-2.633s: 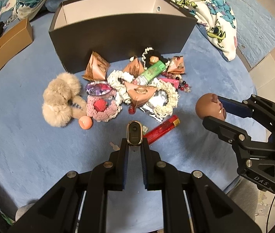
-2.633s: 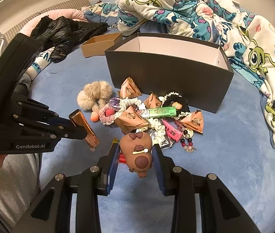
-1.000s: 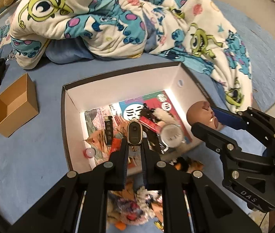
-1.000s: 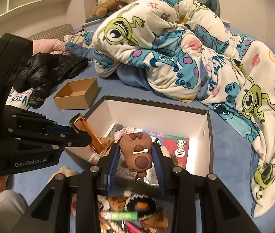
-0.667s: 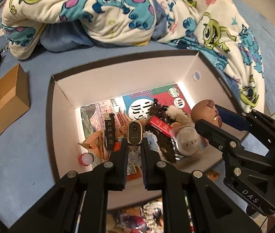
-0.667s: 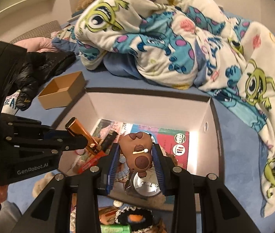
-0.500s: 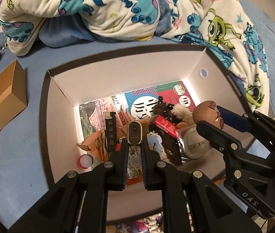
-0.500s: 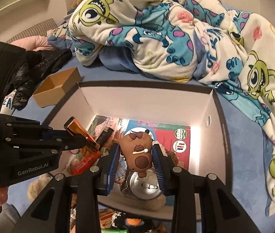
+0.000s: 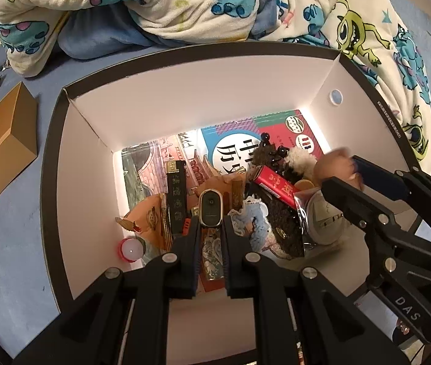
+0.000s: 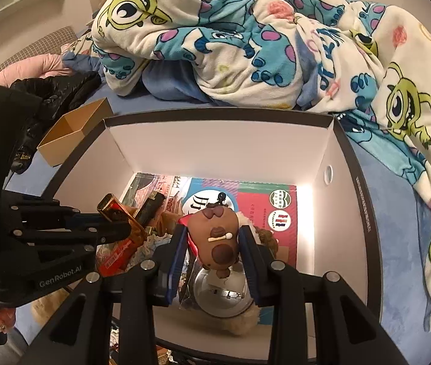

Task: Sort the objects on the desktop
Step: 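Lower the lipstick tube into the shoebox and open the left tool while the right tool releases the figurine, then withdraw both tools from the shoebox toward the pile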

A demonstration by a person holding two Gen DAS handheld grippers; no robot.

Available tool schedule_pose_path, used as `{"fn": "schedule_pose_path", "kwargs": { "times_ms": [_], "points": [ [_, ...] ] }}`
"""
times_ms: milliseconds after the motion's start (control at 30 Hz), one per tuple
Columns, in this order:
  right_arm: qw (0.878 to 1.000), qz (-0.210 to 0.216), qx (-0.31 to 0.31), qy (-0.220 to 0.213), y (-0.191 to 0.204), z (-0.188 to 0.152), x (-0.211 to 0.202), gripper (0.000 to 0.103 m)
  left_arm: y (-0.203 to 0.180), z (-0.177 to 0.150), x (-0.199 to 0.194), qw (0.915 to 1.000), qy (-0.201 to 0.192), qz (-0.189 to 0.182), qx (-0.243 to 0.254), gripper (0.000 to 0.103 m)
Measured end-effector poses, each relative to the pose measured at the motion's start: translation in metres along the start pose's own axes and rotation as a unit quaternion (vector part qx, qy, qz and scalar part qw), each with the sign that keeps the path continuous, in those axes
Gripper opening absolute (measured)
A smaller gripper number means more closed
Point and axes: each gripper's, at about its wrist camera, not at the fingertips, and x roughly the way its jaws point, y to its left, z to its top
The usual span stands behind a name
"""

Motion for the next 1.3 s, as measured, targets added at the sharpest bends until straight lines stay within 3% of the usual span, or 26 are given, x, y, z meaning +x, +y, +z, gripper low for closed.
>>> {"fn": "schedule_pose_path", "kwargs": {
  "times_ms": [67,100,133,200,267,333,400,533,1300],
  "points": [
    [1.000,-0.001,-0.002,-0.001,0.001,0.000,-0.001,0.036,0.001,-0.001,0.000,1.0000,0.003,0.000,-0.005,0.013],
    [1.000,-0.005,-0.004,-0.004,0.002,0.000,-0.002,0.041,0.002,-0.001,-0.001,1.0000,0.004,0.002,-0.008,0.013],
    [1.000,-0.009,-0.005,-0.006,0.003,0.001,-0.003,0.052,0.002,-0.002,-0.002,0.9999,0.004,0.002,-0.009,0.013],
    [1.000,-0.018,-0.009,-0.014,0.006,0.002,-0.007,0.059,0.002,-0.002,-0.004,0.9999,0.004,0.004,-0.009,0.014],
    [1.000,-0.018,-0.012,-0.020,0.008,0.004,-0.011,0.059,0.002,-0.004,-0.009,0.9999,-0.002,0.009,-0.010,0.033],
    [1.000,-0.014,-0.015,-0.024,0.010,0.005,-0.015,0.059,0.002,-0.004,-0.016,0.9998,-0.011,0.012,-0.012,0.046],
    [0.999,-0.010,-0.020,-0.028,0.013,0.004,-0.020,0.059,0.003,-0.004,-0.024,0.9996,-0.021,0.015,-0.014,0.047],
    [0.999,-0.014,-0.032,-0.035,0.020,0.002,-0.031,0.059,0.003,-0.004,-0.037,0.9993,-0.028,0.018,-0.015,0.059],
    [0.997,-0.017,-0.040,-0.056,0.034,-0.035,-0.109,0.059,-0.014,-0.058,-0.104,0.9988,-0.048,0.010,0.001,0.060]
  ]
}}
